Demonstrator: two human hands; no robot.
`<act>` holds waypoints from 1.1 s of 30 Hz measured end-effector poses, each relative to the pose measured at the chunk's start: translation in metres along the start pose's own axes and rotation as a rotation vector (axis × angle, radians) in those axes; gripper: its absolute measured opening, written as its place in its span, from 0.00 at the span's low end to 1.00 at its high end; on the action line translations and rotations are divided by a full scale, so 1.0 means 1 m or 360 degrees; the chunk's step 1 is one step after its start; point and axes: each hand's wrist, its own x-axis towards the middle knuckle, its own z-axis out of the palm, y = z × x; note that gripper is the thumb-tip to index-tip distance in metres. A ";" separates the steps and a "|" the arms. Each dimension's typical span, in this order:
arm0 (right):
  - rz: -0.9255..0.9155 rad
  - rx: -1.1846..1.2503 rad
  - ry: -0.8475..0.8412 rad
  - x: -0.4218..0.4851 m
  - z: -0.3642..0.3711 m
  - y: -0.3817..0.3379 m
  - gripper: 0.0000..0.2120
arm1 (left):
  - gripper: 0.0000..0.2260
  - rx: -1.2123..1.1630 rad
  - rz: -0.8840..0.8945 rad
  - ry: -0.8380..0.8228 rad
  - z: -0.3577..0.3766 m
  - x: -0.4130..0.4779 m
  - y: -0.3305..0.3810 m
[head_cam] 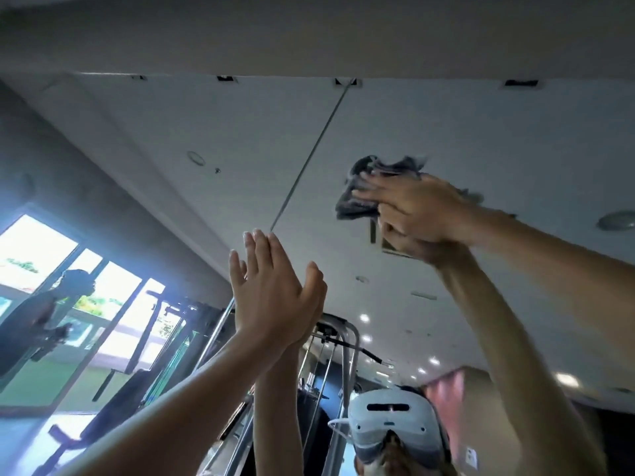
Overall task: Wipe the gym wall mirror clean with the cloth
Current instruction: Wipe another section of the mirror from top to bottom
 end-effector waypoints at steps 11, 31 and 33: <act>-0.0021 0.0019 0.0123 0.044 0.027 -0.113 0.24 | 0.42 -0.0012 0.0130 -0.0025 -0.003 -0.018 -0.017; -0.0055 0.0033 0.0074 -0.159 0.003 0.033 0.30 | 0.39 -0.0045 -0.0035 -0.0105 0.001 -0.075 0.071; 0.0223 0.0056 0.0164 -0.156 -0.012 0.091 0.32 | 0.38 -0.0023 -0.0038 -0.0106 0.000 -0.077 0.078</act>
